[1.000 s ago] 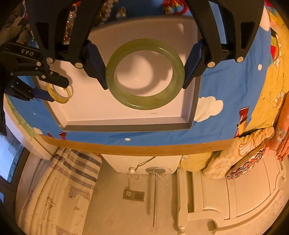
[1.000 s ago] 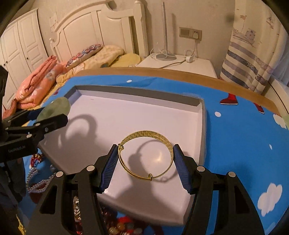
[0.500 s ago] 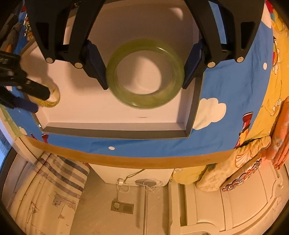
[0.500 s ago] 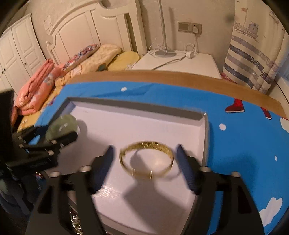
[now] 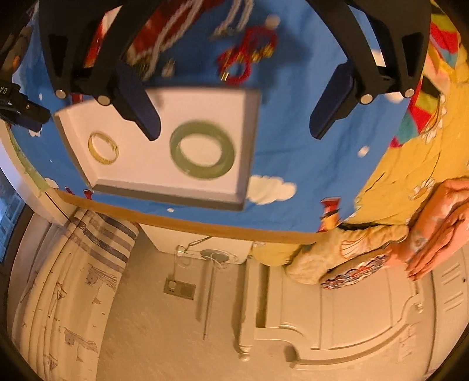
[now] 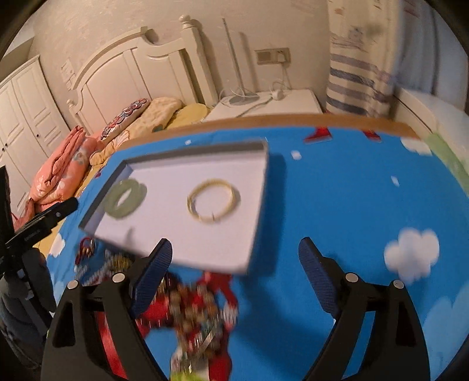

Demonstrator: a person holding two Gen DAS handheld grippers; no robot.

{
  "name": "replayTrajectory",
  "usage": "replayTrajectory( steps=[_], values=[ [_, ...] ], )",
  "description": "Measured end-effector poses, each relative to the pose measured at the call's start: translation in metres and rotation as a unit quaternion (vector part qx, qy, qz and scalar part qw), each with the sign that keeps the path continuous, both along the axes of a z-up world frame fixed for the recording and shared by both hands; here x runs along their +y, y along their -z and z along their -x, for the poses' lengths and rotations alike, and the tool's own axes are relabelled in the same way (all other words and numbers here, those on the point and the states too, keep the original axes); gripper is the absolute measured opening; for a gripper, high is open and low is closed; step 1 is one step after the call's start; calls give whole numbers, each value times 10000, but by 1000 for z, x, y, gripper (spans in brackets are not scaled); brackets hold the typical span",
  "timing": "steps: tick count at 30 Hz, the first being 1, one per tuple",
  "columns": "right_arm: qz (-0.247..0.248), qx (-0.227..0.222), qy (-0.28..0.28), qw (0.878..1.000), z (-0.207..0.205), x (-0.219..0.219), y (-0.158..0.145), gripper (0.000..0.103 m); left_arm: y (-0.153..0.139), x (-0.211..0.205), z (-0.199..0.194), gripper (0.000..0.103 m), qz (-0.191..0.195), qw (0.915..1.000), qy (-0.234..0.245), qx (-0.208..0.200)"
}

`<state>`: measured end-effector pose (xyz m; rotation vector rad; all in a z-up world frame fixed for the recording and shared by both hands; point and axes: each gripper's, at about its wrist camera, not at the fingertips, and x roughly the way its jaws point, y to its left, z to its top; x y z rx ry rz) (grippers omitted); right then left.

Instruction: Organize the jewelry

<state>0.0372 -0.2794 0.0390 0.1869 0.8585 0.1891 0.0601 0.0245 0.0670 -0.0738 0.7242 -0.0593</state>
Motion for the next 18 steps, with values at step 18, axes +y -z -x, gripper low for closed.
replayTrajectory(
  steps=[18],
  values=[
    [52,-182,-588,9981,58,76,2,77,48,27,102,101,217,9985,348,357]
  ],
)
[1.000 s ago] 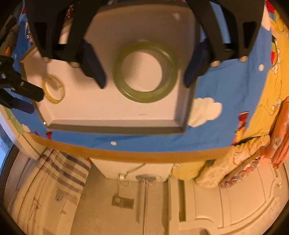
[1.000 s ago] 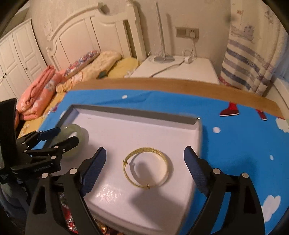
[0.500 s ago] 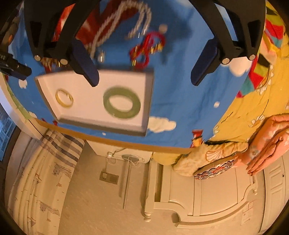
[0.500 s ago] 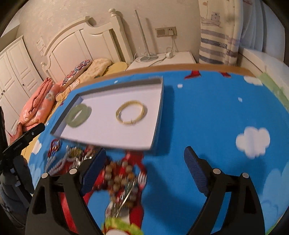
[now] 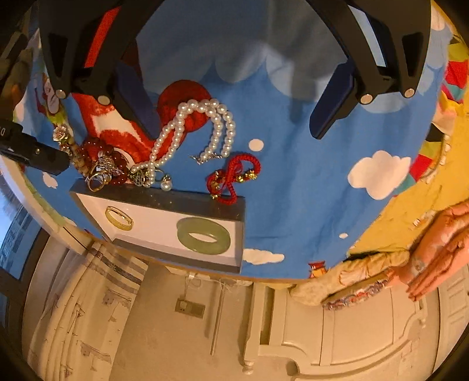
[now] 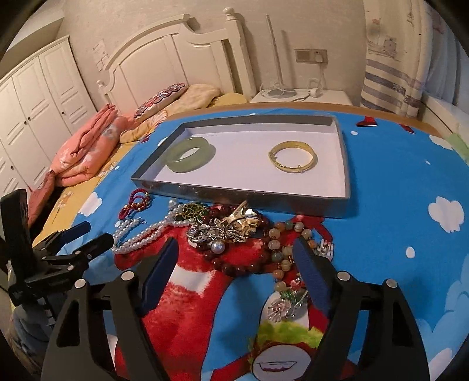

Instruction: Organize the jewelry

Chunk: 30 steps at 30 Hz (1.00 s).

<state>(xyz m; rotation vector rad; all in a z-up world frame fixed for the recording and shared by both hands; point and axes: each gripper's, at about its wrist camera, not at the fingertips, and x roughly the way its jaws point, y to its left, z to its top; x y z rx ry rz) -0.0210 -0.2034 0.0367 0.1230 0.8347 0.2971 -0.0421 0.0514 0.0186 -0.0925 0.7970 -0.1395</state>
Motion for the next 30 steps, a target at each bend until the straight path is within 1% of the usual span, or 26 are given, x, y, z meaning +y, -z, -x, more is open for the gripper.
replayTrajectory(
  steps=[1,3,5,9,11,14,15,16,17,18,20,21,23,24,25,30],
  values=[
    [22,3,114,9999,2,-4,1,77,2,1,0,101,52,10000,20,49],
    [228,-38,492,9985,11,-14,3,77,2,4,0,101,209,9997,111,69],
    [382,-12,704,9968,17,-22,9,77,2,4,-4,101,301,9995,115,70],
    [488,272,857,9948,14,-26,24,77,6,9,-11,101,603,9978,162,235],
    [600,322,842,9941,10,-24,26,75,7,10,-13,101,717,9968,193,290],
    [803,458,741,9930,5,-16,32,68,8,10,-12,101,755,9966,207,267],
    [844,426,749,9927,6,-16,32,64,7,9,-12,101,763,9965,212,252],
    [803,410,759,9930,6,-17,31,58,7,10,-13,101,774,9964,219,247],
    [761,405,773,9933,6,-18,31,55,7,11,-13,101,796,9963,219,241],
    [725,399,797,9934,7,-20,31,49,7,11,-13,101,818,9961,218,241],
    [759,389,750,9935,10,-23,31,42,7,12,-13,101,835,9959,228,246],
    [793,376,704,9936,13,-24,31,35,7,12,-13,101,844,9959,236,242],
    [726,368,709,9942,18,-28,30,31,7,12,-13,101,851,9958,237,238],
    [660,370,727,9945,20,-32,29,25,8,13,-13,101,848,9958,238,243],
    [586,379,736,9948,23,-36,29,23,7,13,-13,101,854,9958,236,246],
    [507,421,791,9947,29,-46,31,24,7,14,-12,101,863,9957,229,250]
  ],
)
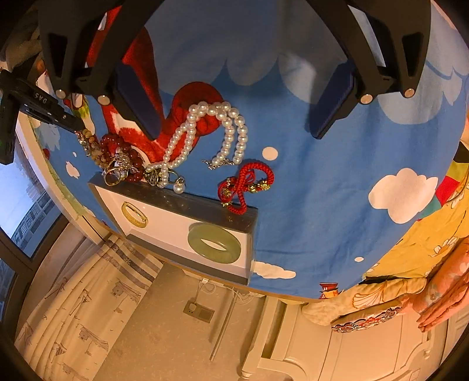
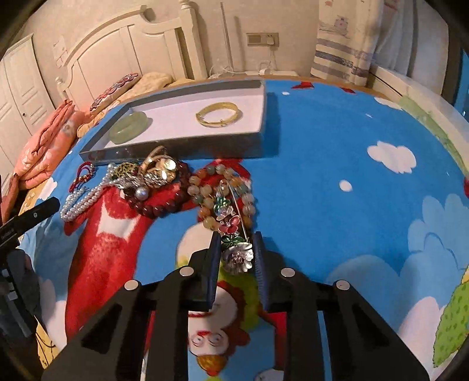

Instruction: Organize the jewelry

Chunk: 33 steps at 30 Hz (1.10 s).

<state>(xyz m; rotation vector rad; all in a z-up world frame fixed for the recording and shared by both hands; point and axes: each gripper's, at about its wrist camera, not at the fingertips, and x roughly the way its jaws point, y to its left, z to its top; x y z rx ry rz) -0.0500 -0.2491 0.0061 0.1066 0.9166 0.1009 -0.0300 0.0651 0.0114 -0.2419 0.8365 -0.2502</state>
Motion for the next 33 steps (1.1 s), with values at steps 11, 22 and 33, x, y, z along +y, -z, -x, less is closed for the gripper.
replayTrajectory(
  steps=[11,22,33],
  values=[
    [110,-42,-177,9998,-3,2,0,23,1,-1,0,101,-89,10000,-8,7],
    [-1042,-723,131,9918,11,-38,-14,22,-14,-52,15,100,-674,9955,598,-290],
    [-908,-943,-44,9914,10,-42,-20,22,-17,-139,-6,93,-1062,9824,1470,-439]
  ],
)
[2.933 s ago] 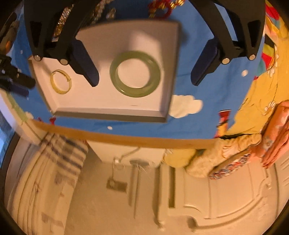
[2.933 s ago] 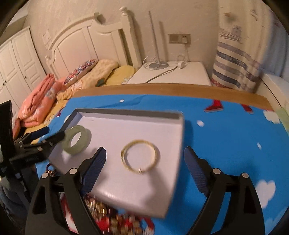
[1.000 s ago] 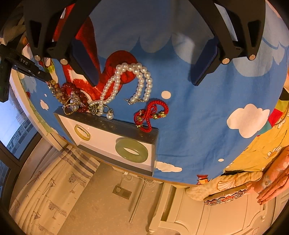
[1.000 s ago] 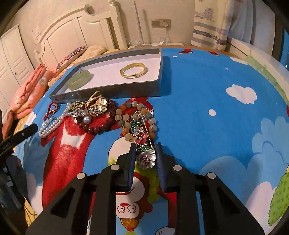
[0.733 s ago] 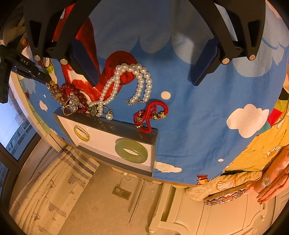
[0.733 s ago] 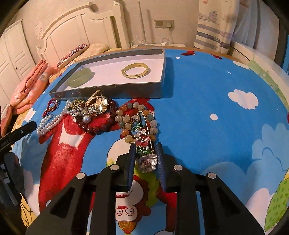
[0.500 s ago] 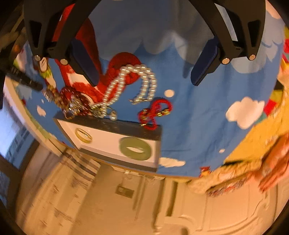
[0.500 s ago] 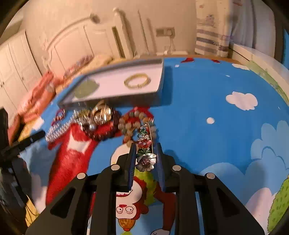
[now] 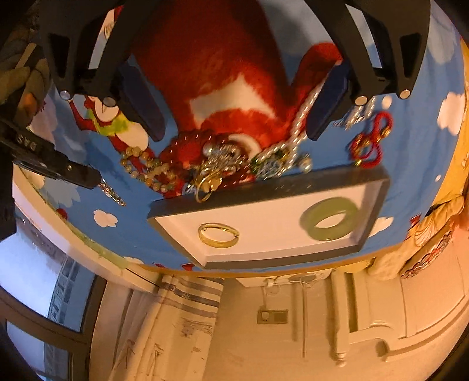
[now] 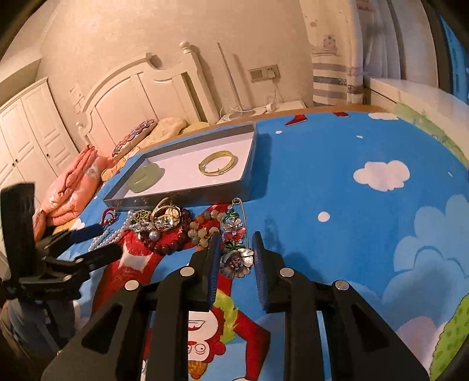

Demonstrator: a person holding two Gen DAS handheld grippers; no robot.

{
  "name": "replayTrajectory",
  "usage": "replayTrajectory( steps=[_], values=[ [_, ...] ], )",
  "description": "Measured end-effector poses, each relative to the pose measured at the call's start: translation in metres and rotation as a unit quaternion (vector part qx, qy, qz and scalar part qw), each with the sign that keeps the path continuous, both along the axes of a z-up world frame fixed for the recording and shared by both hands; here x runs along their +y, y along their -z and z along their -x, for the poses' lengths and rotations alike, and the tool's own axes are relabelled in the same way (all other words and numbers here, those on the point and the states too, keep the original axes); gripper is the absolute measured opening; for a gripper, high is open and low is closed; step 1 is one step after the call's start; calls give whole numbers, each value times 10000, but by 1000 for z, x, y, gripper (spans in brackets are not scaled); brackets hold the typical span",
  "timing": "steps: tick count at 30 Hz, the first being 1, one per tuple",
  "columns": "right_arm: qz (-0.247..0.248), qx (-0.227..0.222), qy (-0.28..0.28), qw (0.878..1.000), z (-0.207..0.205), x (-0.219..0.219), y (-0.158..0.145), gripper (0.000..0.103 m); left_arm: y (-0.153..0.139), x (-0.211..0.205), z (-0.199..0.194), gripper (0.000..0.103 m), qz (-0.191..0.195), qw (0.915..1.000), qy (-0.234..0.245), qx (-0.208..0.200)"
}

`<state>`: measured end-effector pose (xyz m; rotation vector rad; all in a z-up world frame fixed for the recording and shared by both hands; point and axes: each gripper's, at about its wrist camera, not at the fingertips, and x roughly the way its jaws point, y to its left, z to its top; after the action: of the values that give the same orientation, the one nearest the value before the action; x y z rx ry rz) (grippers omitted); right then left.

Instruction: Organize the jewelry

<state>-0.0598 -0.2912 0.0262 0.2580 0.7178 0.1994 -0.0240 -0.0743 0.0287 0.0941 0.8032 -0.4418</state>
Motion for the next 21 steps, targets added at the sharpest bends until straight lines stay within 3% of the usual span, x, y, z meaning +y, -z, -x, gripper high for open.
replayTrajectory(
  steps=[4,10,16,18,21],
  values=[
    [-148,-1,-53,9999,-1,-4,2,22,2,-16,-17,89,-65,9998,148,83],
    [-154,-61,-142,9998,0,-1,3,22,1,-45,-37,67,-258,9988,408,-11],
    [-228,-85,-173,9996,2,-3,3,22,8,-60,-48,38,-376,9972,638,93],
    [-230,-41,-172,9996,2,-3,3,22,13,-62,-48,19,-448,9964,708,108],
    [-283,158,-158,9993,0,-5,6,23,11,-62,-45,11,-455,9967,675,-36]
  ],
)
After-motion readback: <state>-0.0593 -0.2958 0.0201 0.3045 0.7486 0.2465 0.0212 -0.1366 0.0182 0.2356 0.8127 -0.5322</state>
